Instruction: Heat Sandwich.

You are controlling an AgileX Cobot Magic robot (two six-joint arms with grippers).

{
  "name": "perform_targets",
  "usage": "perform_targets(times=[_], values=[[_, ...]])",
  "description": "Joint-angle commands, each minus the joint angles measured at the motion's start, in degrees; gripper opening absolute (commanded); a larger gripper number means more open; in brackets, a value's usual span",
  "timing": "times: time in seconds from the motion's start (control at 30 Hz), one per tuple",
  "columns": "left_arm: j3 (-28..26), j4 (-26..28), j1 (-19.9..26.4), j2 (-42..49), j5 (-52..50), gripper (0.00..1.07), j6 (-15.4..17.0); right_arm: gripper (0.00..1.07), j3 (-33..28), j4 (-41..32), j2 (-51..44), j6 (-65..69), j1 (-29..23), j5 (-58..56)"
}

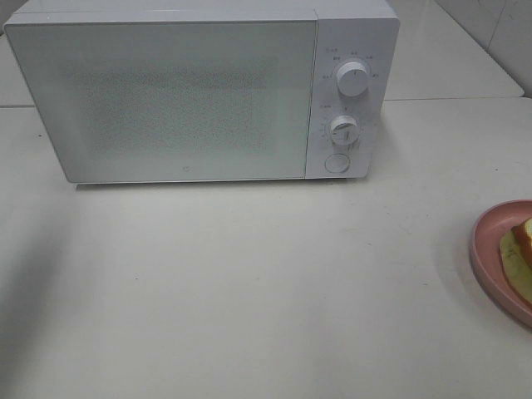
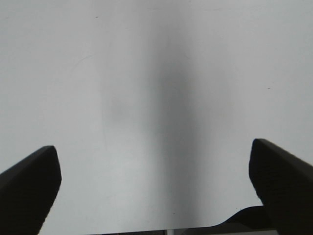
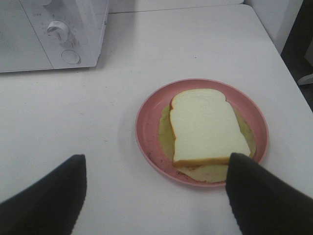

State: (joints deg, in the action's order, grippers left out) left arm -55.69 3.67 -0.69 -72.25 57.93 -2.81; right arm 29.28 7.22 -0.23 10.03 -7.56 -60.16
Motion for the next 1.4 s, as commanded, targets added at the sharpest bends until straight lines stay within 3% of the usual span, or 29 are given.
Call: perform_targets(times=[0.03,0.3,0.7,0.87,1.13,1.4], values=[[0.1,-1.3,2.3,4.2,2.6,1.0,0.7,0.76,-0.1,0.2,-1.6,-0.5,0.3,0.5],[0.9,-1.3,2.7,10.8,4.0,1.0,0.7,0.76,-0.1,0.2,-1.6,-0.5,0.3,0.5],[17.8,-1.1,2.7,28.6,0.6,0.99,-0.3,0.76,-0.1,0.2,-1.6,-0.5,0.3,0.5],[22.3,-0.5,2.7,37.4,0.5,0.99,-0.3,0.76,-0.1,0.2,-1.6,-0.5,0.3,0.5],[27.4,-0.4,2.7,51.1,1.5,0.99,-0.1,0.76,-0.1,0.2,-1.6,-0.5,0.3,0.5],[27.3,-0.4,2.7,63.8,1.5,0.99,-0.1,0.76,-0.1,0.2,-1.6,-0.5,0.3,0.5]])
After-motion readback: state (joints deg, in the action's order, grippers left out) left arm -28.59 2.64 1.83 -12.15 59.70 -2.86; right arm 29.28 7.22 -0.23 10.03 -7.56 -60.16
